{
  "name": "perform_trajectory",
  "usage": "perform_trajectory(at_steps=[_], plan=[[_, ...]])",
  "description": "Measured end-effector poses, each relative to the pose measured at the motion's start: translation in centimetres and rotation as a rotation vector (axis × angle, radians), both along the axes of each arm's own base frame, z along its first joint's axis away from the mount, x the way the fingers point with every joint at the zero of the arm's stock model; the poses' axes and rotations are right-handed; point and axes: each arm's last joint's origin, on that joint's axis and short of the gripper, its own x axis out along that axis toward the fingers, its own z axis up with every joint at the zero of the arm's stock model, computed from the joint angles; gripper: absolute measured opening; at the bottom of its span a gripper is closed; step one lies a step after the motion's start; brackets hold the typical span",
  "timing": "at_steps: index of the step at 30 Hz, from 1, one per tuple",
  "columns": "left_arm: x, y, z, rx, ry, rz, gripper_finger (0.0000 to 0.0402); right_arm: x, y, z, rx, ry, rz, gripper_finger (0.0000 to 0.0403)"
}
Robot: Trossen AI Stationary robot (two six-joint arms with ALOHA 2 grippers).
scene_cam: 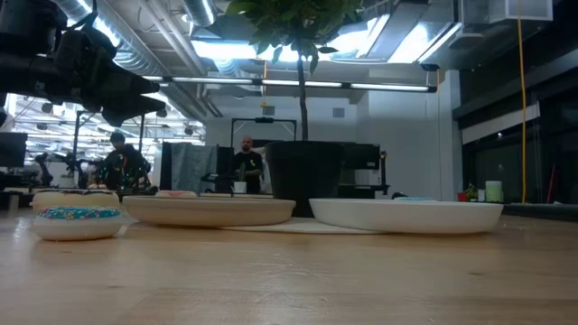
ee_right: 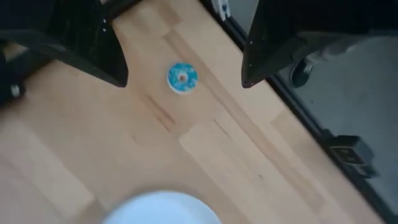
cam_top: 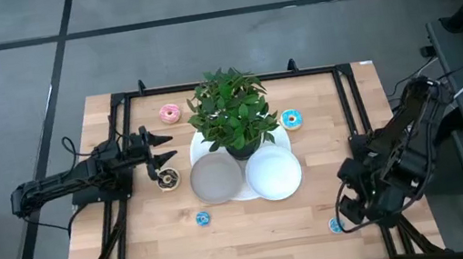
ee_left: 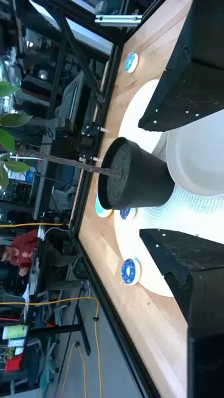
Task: Pick & Place donuts
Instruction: Put the right small light blue donut on the white plate
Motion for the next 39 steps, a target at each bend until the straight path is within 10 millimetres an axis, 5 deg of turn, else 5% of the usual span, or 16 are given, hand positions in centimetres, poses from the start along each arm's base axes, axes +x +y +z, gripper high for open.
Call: perform_trajectory(at_steps=[21,39], plan=[[0.0,0.0,0.0,0.000,0.000,0.000,0.0260,1.3,2.0,-2.8,-0.014,0.134,-0.198,0.0314],[0.0,0.0,0.0,0.000,0.000,0.000,0.0260,-0.2,2.0,-10.4,-0.007,0.263,-0.123,0.0314]])
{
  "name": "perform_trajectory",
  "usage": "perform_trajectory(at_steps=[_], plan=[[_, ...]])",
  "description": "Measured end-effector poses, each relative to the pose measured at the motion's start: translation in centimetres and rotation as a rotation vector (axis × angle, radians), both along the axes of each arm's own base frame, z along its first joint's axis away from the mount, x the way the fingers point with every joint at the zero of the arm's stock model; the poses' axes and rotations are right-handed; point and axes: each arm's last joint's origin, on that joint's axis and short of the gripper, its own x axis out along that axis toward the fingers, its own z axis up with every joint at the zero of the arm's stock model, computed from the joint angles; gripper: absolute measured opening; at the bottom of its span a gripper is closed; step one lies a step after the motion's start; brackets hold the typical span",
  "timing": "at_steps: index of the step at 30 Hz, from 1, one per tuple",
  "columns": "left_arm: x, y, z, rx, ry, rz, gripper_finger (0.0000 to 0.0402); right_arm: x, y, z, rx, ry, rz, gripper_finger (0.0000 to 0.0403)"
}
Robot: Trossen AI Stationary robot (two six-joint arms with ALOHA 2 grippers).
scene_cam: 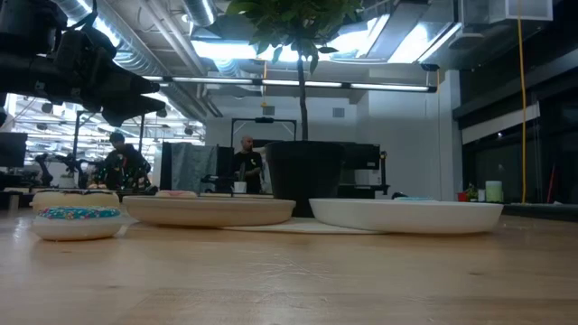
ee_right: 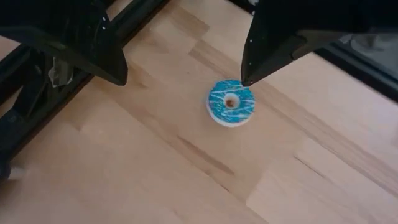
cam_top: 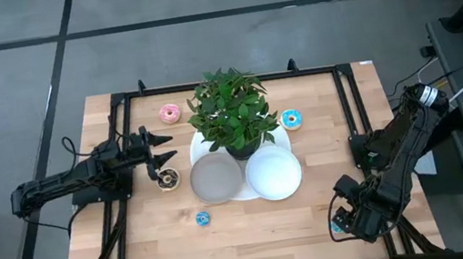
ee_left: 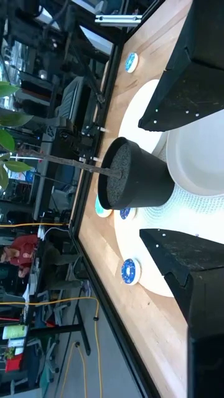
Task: Pick & Place donuts
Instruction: Put the right small light blue donut on the white plate
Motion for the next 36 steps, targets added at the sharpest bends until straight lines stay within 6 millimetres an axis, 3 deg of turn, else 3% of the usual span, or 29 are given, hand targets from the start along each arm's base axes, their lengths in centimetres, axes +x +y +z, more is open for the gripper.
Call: perform_trajectory(at_steps=[21,36], plan=[[0.0,0.0,0.0,0.000,0.000,0.000,0.0260,0.3,0.5,-5.7,0.072,-0.051,0.025,0.0314],[0.0,0.0,0.0,0.000,0.000,0.000,0.0260,0.7,1.2,-7.6,0.036,0.002,0.059,0.0314]])
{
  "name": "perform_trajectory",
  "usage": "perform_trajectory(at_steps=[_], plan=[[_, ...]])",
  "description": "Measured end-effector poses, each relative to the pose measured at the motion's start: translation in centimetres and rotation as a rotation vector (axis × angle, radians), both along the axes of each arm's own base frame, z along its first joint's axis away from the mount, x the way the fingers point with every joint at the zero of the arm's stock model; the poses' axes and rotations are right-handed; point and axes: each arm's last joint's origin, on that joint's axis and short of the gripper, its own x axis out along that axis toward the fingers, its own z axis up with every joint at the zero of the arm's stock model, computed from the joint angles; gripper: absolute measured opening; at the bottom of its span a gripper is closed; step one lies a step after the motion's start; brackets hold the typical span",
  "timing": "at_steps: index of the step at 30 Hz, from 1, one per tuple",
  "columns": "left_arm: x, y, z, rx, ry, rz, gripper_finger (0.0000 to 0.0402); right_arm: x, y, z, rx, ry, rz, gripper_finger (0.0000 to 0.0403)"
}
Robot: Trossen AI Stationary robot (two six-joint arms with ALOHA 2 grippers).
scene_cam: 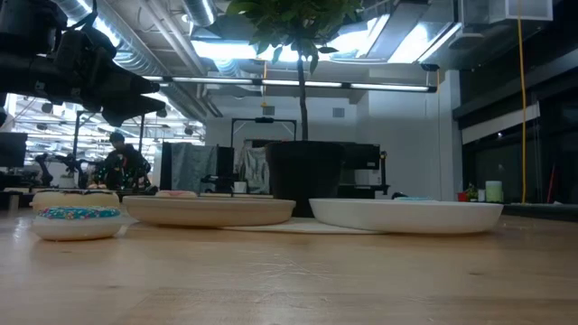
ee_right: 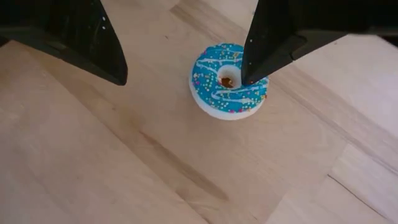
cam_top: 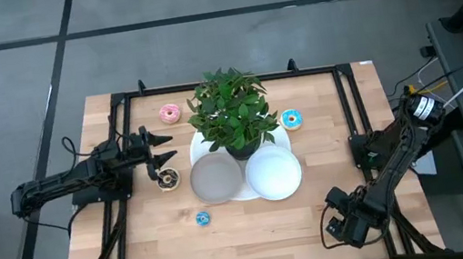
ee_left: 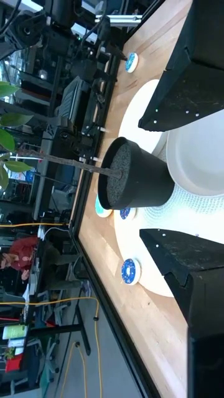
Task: Pick & Place donuts
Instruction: Put the right small light blue donut on the white plate
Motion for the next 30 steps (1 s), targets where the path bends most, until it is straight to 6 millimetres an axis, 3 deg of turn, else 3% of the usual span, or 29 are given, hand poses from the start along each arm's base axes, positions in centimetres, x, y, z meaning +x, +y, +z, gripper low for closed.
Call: perform_trajectory(at_steps=[30], plan=[[0.0,0.0,0.0,0.000,0.000,0.000,0.0260,0.5,0.6,-1.1,0.049,-0.034,-0.002,0.0314]])
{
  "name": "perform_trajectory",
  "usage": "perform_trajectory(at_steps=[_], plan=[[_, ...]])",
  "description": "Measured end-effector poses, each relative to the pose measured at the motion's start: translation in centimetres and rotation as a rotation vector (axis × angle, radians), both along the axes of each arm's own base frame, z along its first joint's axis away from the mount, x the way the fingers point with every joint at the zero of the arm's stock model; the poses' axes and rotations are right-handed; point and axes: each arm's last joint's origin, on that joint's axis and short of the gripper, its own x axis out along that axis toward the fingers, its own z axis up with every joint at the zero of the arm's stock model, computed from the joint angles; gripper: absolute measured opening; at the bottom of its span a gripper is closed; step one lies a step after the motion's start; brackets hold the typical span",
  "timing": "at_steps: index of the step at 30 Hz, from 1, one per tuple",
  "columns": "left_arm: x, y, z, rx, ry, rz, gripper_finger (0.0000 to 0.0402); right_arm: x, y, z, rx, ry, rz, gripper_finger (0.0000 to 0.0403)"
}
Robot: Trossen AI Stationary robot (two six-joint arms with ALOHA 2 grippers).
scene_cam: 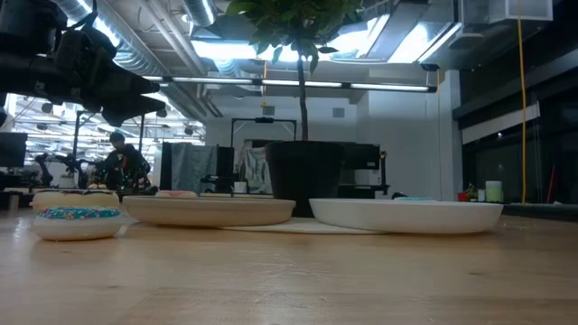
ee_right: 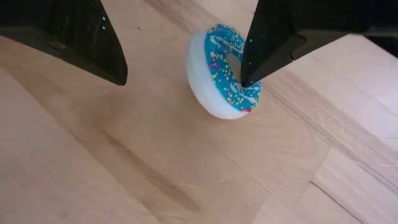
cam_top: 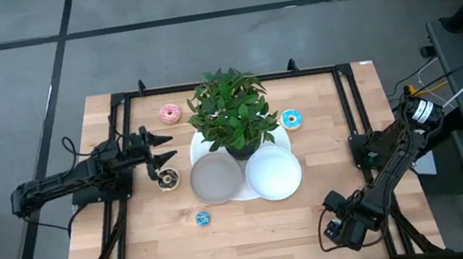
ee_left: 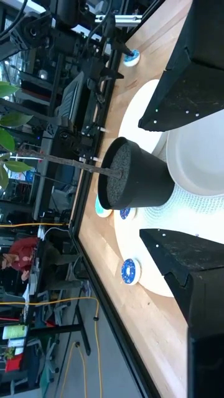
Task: Pick & Place donuts
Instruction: Put the right small light blue donut on the white plate
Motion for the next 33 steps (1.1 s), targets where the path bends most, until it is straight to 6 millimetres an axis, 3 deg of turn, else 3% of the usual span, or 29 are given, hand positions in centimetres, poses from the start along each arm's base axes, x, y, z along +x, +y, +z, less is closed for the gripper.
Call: perform_trajectory(at_steps=[9,22,33], plan=[[0.00,0.00,0.00,0.000,0.000,0.000,0.0260,0.02,0.02,-0.01,0.003,-0.002,0.001,0.0305],[0.00,0.00,0.01,0.000,0.000,0.000,0.0260,0.08,0.12,-0.01,0.014,-0.010,0.002,0.0178],[0.00,0.00,0.01,0.000,0.000,0.000,0.0260,0.08,0.13,-0.01,0.015,-0.010,0.001,0.0111]])
